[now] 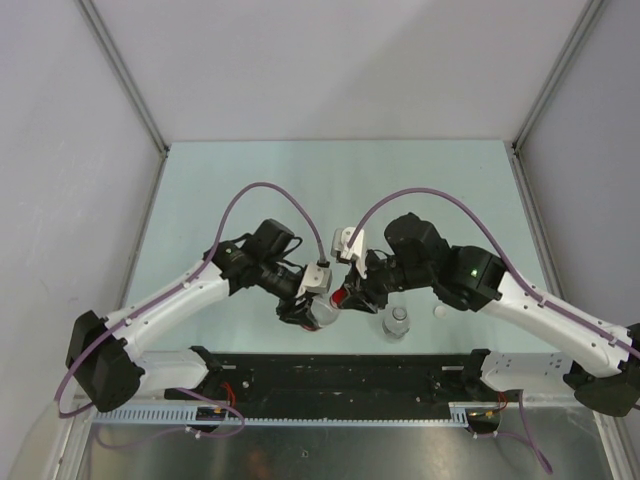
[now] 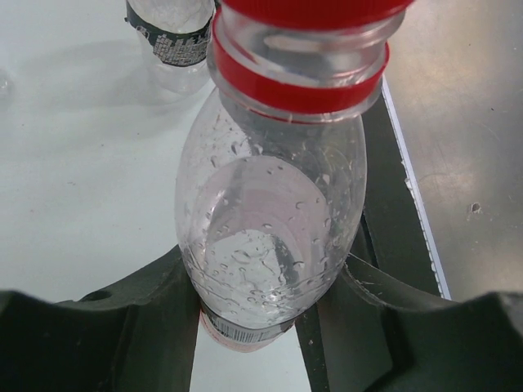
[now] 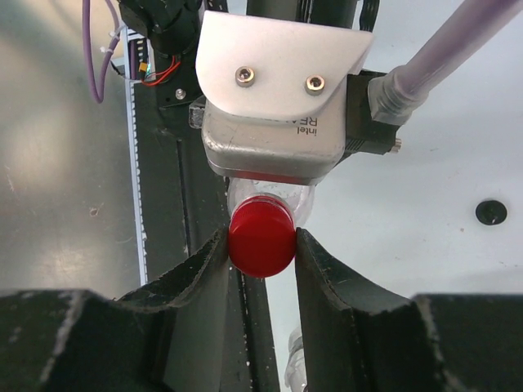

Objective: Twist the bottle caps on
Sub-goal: Screw the bottle cap onto the plastic bottle.

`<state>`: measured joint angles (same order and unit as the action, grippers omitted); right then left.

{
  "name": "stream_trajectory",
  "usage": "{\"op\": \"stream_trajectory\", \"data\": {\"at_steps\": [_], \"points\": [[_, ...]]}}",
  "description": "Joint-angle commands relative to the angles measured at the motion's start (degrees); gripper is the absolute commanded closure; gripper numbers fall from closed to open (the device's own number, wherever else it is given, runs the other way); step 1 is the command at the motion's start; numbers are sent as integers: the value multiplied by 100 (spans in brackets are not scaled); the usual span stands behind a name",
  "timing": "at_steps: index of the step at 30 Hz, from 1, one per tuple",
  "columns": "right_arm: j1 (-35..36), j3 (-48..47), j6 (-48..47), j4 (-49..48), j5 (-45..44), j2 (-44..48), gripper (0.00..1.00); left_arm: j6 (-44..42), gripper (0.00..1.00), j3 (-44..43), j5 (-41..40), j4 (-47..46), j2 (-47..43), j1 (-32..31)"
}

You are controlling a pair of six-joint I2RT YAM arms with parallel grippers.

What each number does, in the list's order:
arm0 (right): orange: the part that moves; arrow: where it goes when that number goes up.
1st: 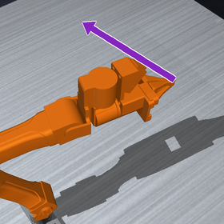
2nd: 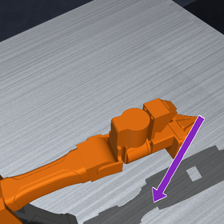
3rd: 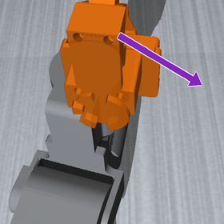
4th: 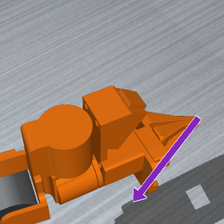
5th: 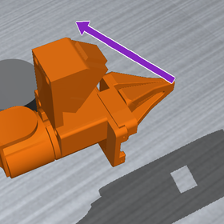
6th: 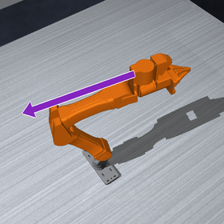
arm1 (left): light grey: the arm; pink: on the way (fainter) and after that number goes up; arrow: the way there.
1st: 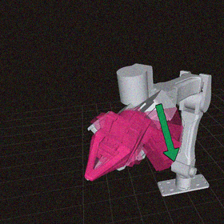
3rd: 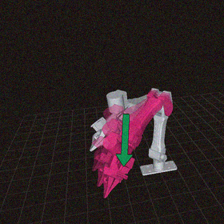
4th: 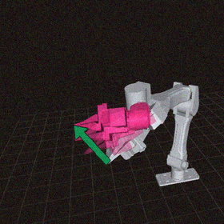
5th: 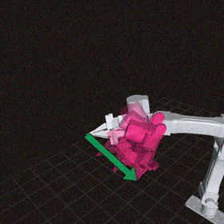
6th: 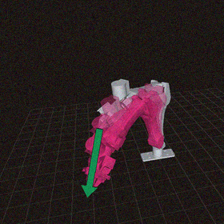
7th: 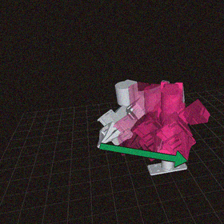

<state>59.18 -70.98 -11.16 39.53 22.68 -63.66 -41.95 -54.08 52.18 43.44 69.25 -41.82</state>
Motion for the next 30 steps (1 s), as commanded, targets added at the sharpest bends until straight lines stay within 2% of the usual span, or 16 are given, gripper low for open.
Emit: {"op": "stream_trajectory", "data": {"at_steps": [1,18,23,30], "points": [[115,-162,128,200,-65,-81,62,140,46,-502,268,-315,-109,102],[113,-158,183,267,-438,-149,62,-155,46,-326,522,-316,-243,282],[126,-162,203,-51,-154,-306,61,-17,46,-581,564,-330,-122,286],[133,-161,735,-349,-570,-368,61,141,45,-939,358,-488,29,289]]}}
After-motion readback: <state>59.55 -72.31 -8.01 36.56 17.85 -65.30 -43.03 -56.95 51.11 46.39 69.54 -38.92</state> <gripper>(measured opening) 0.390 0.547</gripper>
